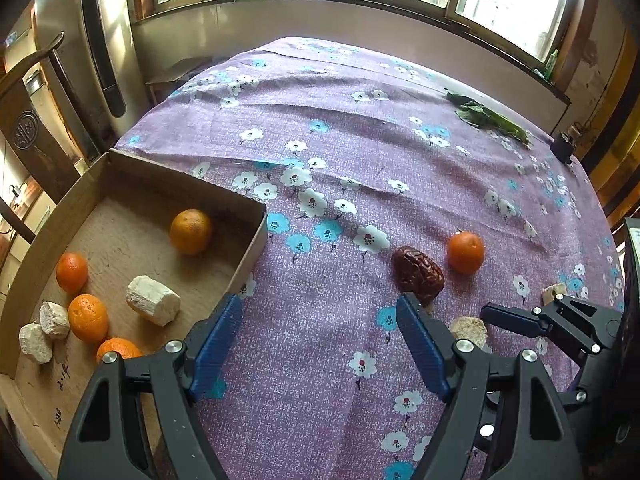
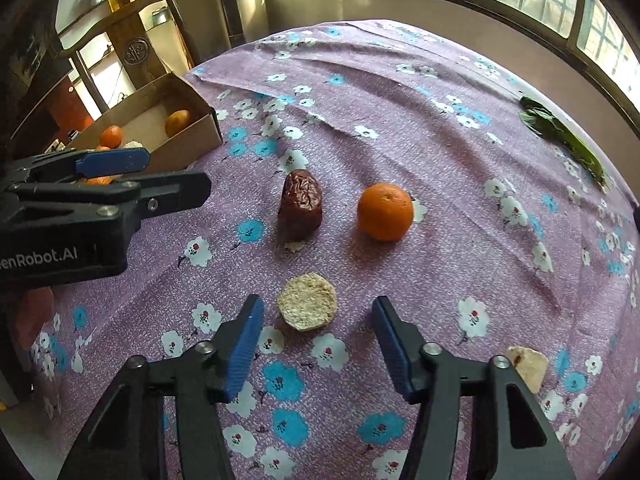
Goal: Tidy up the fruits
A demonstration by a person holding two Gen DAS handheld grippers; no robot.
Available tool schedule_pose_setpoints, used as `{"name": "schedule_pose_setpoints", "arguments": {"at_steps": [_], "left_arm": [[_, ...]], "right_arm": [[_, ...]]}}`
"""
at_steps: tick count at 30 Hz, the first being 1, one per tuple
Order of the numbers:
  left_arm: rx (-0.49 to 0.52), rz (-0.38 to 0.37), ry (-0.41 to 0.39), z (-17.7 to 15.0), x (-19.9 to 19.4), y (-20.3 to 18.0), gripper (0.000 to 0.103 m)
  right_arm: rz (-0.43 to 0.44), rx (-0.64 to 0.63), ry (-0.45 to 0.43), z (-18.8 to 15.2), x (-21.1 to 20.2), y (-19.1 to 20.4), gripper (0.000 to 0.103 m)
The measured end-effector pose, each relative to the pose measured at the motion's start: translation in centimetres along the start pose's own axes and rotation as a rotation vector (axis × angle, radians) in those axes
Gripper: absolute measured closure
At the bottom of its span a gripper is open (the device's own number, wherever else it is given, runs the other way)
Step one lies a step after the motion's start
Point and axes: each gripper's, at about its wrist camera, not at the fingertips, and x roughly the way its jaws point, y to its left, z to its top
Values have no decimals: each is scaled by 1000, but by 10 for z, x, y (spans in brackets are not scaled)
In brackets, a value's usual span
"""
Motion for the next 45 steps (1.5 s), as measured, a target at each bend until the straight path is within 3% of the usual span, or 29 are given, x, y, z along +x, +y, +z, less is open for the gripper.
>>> {"name": "schedule_pose_setpoints", "arguments": {"at_steps": [4,7,10,17,19,21,22,27,37,40,42,44,45], "left_arm": [[-21,-22,11,7,4,-6,24],[-26,-33,24,12,12,-16,25],[-30,-63,52,17,24,-29,25],[-21,-43,111,16,53,-47,25],[-10,-28,92,15,53,-48,36],[3,-15,82,15,53,-48,65],[9,-29,80,16,53,-48,74],[14,-80,91,11,45,-40,73],[74,-110,25,-29,-12,-10,73],[80,-114,7,-39,-23,0,73],[85,-115,-6,-44,-30,5,73],[88,-123,-15,-47,-35,9,73],[87,-130,-16,-49,-36,10,73]], "right_arm": [[34,17,12,-1,-3,-6,71],[-25,-22,38,-13,-11,-6,71],[-35,-20,52,-24,-20,-11,71],[-40,0,57,-45,-25,-17,71],[-40,5,39,-46,-26,-17,71],[-40,7,25,-48,-27,-17,71],[-41,11,21,-49,-27,-17,71],[-49,30,30,-49,-31,-14,71],[-71,43,8,-52,-64,11,71],[-69,103,-21,-55,-68,8,71],[-60,124,-7,-62,-68,8,68],[-57,129,-4,-68,-67,10,41],[-64,127,-2,-70,-65,12,38]]}}
